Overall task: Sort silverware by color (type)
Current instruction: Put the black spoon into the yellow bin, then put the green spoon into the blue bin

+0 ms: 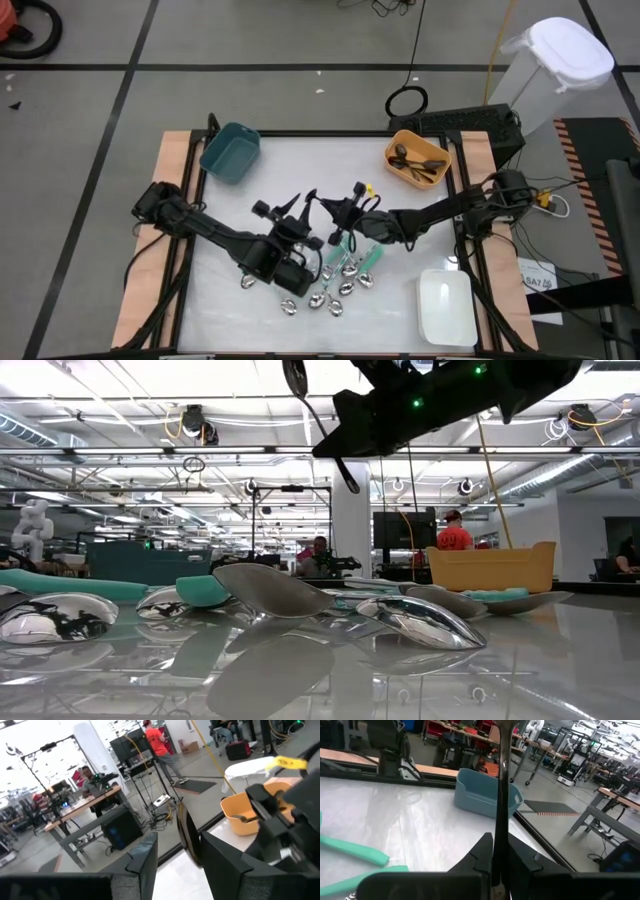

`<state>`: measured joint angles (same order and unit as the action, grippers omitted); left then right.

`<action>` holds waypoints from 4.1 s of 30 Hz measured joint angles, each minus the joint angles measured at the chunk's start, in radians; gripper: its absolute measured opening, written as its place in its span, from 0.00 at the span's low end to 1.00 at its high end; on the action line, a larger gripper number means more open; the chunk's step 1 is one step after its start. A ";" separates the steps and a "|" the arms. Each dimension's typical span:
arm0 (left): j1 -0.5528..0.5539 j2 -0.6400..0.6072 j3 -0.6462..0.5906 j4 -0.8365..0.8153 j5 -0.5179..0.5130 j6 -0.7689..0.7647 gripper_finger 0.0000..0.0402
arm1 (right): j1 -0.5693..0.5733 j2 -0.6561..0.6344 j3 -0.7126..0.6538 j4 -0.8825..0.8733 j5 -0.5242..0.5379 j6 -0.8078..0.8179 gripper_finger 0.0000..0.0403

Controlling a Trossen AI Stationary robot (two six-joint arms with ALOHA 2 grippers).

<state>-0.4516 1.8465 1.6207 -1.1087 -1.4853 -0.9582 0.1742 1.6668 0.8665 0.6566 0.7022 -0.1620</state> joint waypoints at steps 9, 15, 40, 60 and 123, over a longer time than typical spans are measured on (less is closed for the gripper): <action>-0.063 0.000 0.000 -0.193 0.023 -0.103 0.37 | -0.031 -0.086 0.000 -0.173 0.000 0.003 0.06; -0.099 0.000 0.000 -0.255 0.053 -0.152 0.37 | -0.067 -0.177 0.000 -0.359 -0.010 0.018 0.06; -0.056 0.090 0.000 0.547 0.597 0.711 0.37 | -0.338 -0.584 0.000 -1.241 -0.280 0.055 0.06; 0.103 0.328 -0.150 1.339 1.052 1.049 0.37 | -0.670 -0.611 -0.003 -1.486 -0.364 -0.024 0.07; 0.155 -0.118 -0.808 1.545 0.946 0.997 0.37 | -0.884 -0.471 -0.145 -1.319 -0.168 -0.216 0.33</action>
<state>-0.2966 1.7289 0.8124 0.4366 -0.5388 0.0386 -0.7098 1.1957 0.7219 -0.6624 0.5345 -0.3778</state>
